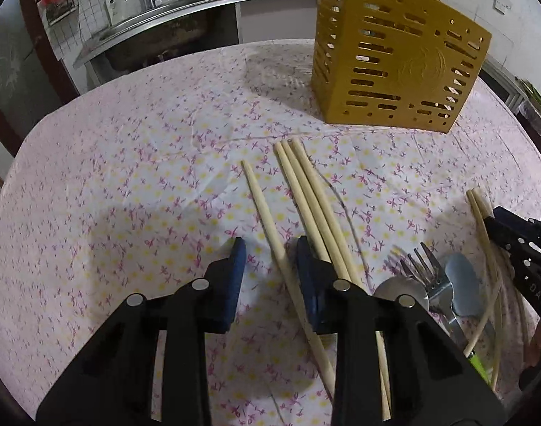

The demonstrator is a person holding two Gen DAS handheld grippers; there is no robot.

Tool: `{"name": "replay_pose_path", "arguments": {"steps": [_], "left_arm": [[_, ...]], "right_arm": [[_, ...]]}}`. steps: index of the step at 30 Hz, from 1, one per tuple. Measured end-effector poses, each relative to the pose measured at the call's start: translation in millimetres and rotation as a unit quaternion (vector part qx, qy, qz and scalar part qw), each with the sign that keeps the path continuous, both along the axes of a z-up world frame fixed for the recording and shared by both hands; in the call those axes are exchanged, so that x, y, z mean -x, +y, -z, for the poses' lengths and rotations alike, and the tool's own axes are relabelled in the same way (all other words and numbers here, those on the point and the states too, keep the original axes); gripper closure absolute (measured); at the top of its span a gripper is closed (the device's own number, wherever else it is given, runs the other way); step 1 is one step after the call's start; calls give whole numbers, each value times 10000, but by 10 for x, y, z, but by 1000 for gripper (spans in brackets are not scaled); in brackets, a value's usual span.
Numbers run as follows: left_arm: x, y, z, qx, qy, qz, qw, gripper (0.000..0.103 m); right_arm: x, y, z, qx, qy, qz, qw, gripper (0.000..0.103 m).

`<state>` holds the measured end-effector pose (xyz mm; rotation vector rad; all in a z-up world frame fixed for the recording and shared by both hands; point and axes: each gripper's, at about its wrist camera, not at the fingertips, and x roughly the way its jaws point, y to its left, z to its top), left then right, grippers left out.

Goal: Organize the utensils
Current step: 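Close the left tool on one wooden chopstick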

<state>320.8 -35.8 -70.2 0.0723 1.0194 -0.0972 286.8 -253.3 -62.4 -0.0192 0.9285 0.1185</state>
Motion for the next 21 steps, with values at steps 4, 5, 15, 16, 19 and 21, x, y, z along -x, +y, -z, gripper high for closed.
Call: {"name": "replay_pose_path", "arguments": {"steps": [4, 5, 15, 16, 19, 21], "left_arm": [[-46, -42, -4, -36, -25, 119, 9999, 79], [-49, -46, -8, -43, -22, 129, 9999, 79], [26, -57, -36, -23, -103, 268, 9996, 93], [19, -56, -39, -20, -126, 275, 9995, 94], [6, -25, -37, 40, -146, 270, 9995, 95], [-1, 1, -43, 85, -136, 268, 9995, 96]], "right_arm": [[-2, 27, -4, 92, 13, 55, 9999, 81], [4, 28, -4, 116, 3, 56, 9999, 81], [23, -15, -9, -52, -52, 99, 9999, 93], [20, -26, -10, -75, -52, 106, 9999, 93], [12, -44, -15, -134, -52, 138, 9998, 95], [20, -41, -17, -156, -63, 160, 9997, 96]]}}
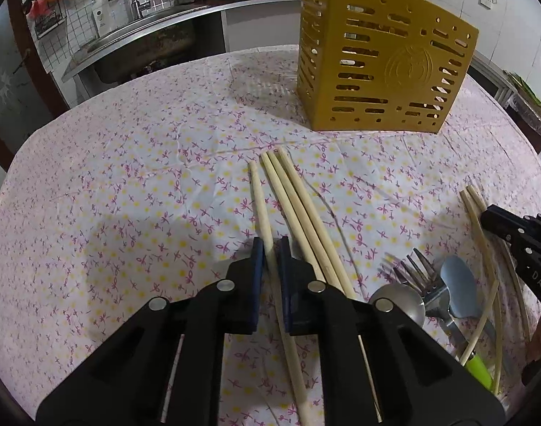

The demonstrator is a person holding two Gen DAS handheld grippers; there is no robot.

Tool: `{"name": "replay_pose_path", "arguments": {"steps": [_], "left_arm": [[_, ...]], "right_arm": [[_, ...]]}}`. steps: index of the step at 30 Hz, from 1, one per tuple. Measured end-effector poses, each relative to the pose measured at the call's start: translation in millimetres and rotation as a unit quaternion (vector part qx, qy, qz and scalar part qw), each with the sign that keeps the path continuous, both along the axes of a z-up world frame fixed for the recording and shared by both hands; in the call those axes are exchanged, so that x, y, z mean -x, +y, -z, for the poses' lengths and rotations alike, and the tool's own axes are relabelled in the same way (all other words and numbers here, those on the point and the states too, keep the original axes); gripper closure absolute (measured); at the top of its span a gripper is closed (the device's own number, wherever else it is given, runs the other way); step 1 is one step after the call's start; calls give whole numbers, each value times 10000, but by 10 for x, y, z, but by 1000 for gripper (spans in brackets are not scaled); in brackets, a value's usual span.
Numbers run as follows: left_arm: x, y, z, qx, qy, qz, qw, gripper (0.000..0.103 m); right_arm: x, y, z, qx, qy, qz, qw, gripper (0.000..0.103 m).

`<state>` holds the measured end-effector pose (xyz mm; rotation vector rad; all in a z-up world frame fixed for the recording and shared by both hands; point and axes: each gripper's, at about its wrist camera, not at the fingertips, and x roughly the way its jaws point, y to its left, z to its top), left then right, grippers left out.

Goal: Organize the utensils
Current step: 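Close the left tool on one wooden chopstick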

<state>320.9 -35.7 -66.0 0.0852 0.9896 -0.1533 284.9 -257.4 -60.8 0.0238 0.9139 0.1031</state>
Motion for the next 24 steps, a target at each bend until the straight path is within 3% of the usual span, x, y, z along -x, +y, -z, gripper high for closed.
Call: {"name": "replay_pose_path", "arguments": {"steps": [24], "left_arm": [[21, 86, -78, 399, 10, -29, 9992, 99]], "right_arm": [[7, -165, -113, -624, -268, 189, 9975, 97]]}}
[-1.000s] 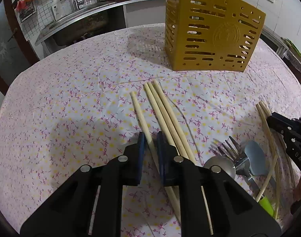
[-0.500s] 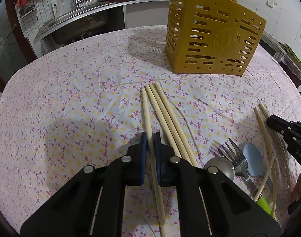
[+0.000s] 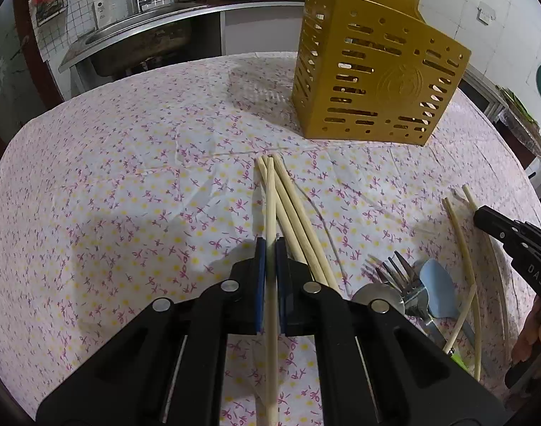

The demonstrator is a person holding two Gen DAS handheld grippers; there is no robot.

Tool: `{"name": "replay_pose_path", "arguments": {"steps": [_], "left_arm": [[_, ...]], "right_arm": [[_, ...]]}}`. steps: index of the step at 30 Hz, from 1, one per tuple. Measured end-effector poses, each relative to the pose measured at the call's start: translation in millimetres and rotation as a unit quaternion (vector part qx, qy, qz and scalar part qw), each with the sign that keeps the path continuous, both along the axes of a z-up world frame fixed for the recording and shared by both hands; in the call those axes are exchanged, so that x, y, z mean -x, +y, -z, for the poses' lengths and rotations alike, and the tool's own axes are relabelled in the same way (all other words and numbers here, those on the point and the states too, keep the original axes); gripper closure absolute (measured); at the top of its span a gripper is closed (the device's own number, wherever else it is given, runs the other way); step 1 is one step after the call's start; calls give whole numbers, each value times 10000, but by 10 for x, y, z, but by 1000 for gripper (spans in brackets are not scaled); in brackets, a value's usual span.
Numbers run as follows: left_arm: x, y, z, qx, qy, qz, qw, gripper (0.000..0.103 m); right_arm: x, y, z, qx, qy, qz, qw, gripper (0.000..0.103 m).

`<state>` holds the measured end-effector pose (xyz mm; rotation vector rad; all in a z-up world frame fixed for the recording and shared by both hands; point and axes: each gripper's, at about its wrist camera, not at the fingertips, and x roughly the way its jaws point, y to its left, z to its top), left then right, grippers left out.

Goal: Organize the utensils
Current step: 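Close the left tool on one wooden chopstick, then lift the chopstick with the left tool toward the yellow holder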

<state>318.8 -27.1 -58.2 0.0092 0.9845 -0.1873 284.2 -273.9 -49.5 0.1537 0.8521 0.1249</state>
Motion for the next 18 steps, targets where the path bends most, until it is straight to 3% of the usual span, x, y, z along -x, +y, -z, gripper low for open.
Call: {"name": "replay_pose_path", "arguments": {"steps": [13, 18], "left_arm": [[-13, 52, -34, 144, -26, -35, 9999, 99], [-9, 59, -42, 156, -28, -14, 9999, 99]], "right_arm": [[-19, -189, -3, -248, -61, 284, 9993, 97], [-16, -133, -9, -350, -102, 70, 9993, 97]]}}
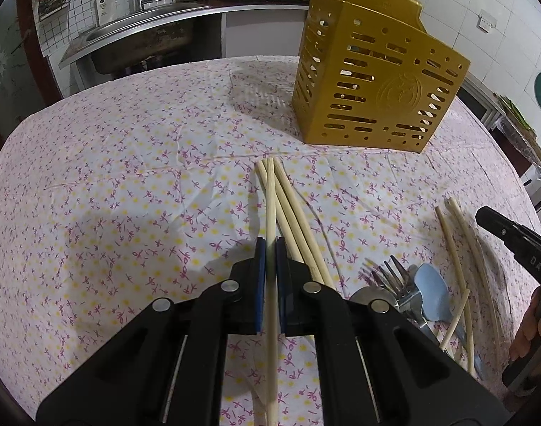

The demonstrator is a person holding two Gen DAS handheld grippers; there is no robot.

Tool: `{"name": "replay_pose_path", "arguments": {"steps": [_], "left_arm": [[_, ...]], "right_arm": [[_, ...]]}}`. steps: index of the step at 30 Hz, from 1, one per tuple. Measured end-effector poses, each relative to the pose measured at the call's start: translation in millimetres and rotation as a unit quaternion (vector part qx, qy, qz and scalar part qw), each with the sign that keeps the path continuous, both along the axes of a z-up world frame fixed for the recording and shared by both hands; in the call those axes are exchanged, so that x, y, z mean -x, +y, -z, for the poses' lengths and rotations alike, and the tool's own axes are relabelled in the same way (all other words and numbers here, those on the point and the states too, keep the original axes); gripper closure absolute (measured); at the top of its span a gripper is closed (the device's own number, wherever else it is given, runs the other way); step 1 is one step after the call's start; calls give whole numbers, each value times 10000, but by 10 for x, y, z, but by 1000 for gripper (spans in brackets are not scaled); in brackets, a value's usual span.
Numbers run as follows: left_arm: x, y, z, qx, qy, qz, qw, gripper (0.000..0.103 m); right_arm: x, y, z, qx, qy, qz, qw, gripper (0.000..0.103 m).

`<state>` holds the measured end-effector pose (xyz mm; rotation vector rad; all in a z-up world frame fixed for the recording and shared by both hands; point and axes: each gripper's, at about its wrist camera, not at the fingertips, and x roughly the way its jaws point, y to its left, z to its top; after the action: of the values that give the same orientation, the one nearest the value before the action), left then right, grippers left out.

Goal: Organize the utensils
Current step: 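Lift the chopstick with the left tool toward the yellow holder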

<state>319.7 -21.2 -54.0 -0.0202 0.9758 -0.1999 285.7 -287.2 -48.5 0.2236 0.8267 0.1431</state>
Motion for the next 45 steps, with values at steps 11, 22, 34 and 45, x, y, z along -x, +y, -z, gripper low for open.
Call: {"name": "replay_pose_path", "arguments": {"steps": [11, 22, 34, 45], "left_arm": [[-8, 15, 26, 37, 59, 0, 10000, 99], [-2, 16, 16, 89, 44, 5, 10000, 99], [24, 36, -45, 195, -13, 3, 9998, 99], [134, -1, -224, 146, -220, 64, 9996, 99]], "right_arm": [[-71, 178, 163, 250, 398, -316, 9984, 95], [-35, 184, 111, 410, 221, -205, 9987, 97], [43, 112, -45, 206, -104, -59, 9997, 97], [88, 101, -212, 251, -341, 135, 9990, 97]]}}
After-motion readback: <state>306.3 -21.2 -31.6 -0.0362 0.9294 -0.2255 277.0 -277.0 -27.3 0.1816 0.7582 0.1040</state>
